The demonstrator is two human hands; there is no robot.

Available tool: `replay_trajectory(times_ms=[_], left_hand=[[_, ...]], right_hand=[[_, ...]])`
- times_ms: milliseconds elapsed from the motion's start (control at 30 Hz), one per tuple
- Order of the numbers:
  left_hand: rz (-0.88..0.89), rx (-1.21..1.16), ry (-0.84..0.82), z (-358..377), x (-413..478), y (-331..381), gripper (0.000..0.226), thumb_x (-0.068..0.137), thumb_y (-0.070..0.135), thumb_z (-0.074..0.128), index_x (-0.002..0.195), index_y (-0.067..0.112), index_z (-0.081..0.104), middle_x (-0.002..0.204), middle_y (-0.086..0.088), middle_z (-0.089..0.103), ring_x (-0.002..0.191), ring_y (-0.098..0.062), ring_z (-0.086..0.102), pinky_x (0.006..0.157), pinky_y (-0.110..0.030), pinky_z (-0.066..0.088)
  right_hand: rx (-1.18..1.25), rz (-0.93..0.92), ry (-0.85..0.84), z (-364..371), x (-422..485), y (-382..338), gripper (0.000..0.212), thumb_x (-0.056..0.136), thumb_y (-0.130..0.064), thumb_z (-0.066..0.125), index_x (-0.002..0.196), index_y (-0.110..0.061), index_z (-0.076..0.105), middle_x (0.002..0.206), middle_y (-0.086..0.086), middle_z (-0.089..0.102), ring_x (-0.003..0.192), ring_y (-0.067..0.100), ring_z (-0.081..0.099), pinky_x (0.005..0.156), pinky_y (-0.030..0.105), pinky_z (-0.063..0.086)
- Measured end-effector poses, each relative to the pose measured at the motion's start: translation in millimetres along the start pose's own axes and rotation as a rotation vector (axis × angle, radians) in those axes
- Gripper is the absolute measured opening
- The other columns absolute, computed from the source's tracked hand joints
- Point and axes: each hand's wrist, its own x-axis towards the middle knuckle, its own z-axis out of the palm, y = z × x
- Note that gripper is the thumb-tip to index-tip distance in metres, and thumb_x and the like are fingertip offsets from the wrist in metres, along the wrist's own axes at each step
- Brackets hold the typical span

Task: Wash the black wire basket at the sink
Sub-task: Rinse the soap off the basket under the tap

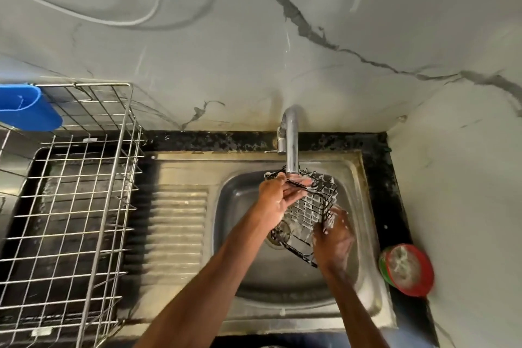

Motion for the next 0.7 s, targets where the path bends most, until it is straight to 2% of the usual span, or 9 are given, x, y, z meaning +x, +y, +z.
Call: replay_trajectory(times_ms=[133,200,300,400,500,567,600,667,700], left_hand=[[0.016,0.166,-0.042,-1,10,2,0.03,0.11,0.007,0.037,0.104,0.006,0.066,0.103,-0.02,0.077,0.092,-0.028,0.076,0.075,-0.036,0.061],[0.031,0.227,-0.09,-1,15,5,0.03,0.109,0.007,0.038,0.106,0.007,0.068,0.101,-0.016,0.079,0.088,-0.024,0.078,0.078,-0.036,0.061],[0.041,0.294,-0.113,4,23,10,0.031,0.108,0.007,0.039,0.108,0.009,0.07,0.091,-0.01,0.08,0.074,-0.017,0.076,0.08,-0.036,0.059],[0.051,0.365,-0.049,11,28,14,0.035,0.109,0.014,0.039,0.099,0.013,0.073,0.082,-0.009,0.077,0.052,-0.01,0.064,0.057,-0.023,0.044],[0.096,0.499,0.005,10,34,13,0.032,0.109,0.016,0.048,0.093,0.015,0.076,0.081,-0.01,0.077,0.044,-0.007,0.052,0.041,-0.018,0.029],[0.111,0.575,0.014,3,36,11,0.027,0.107,0.019,0.054,0.096,0.014,0.078,0.078,-0.009,0.077,0.043,-0.006,0.049,0.037,-0.017,0.026],[0.117,0.596,0.019,0,36,11,0.025,0.106,0.02,0.056,0.098,0.013,0.079,0.076,-0.008,0.077,0.043,-0.005,0.047,0.036,-0.016,0.026],[0.115,0.615,0.021,-7,36,11,0.024,0.106,0.017,0.056,0.104,0.008,0.079,0.074,-0.008,0.077,0.043,-0.005,0.045,0.036,-0.014,0.026],[0.112,0.613,0.019,-11,35,10,0.025,0.106,0.017,0.056,0.106,0.007,0.079,0.074,-0.007,0.077,0.043,-0.004,0.046,0.036,-0.014,0.026]], right_hand=[[0.118,0.131,-0.092,-1,-4,3,0.068,0.069,-0.036,0.076,0.128,-0.02,0.046,0.121,0.005,0.063,0.093,0.032,0.072,0.075,0.044,0.06],[0.13,0.17,-0.133,-2,-2,1,0.079,0.066,-0.028,0.086,0.132,-0.017,0.042,0.125,0.01,0.062,0.099,0.035,0.069,0.08,0.036,0.055],[0.184,0.283,-0.165,-2,5,-1,0.091,0.069,-0.013,0.092,0.14,-0.014,0.036,0.126,0.006,0.059,0.103,0.03,0.064,0.084,0.04,0.056],[0.515,0.403,-0.287,-8,6,-11,0.077,0.075,0.012,0.081,0.134,-0.012,0.036,0.117,-0.001,0.057,0.097,0.018,0.063,0.073,0.028,0.059],[0.766,0.591,-0.457,-14,10,-4,0.04,0.09,0.014,0.063,0.125,-0.001,0.051,0.128,0.02,0.06,0.103,0.026,0.064,0.074,0.023,0.059],[0.568,0.534,-0.538,-22,12,2,0.017,0.094,0.001,0.063,0.109,-0.006,0.066,0.118,0.012,0.07,0.113,0.033,0.066,0.079,0.023,0.056],[0.474,0.446,-0.447,-28,15,3,0.013,0.09,-0.002,0.068,0.102,-0.009,0.071,0.106,0.003,0.075,0.11,0.031,0.07,0.076,0.02,0.056],[0.383,0.222,-0.21,-43,24,-8,0.016,0.088,-0.002,0.072,0.103,-0.006,0.073,0.09,-0.012,0.076,0.09,0.008,0.074,0.066,0.013,0.055],[0.341,0.098,-0.147,-49,29,-22,0.018,0.092,-0.003,0.069,0.11,-0.006,0.073,0.096,-0.015,0.075,0.088,-0.003,0.072,0.067,0.013,0.056]])
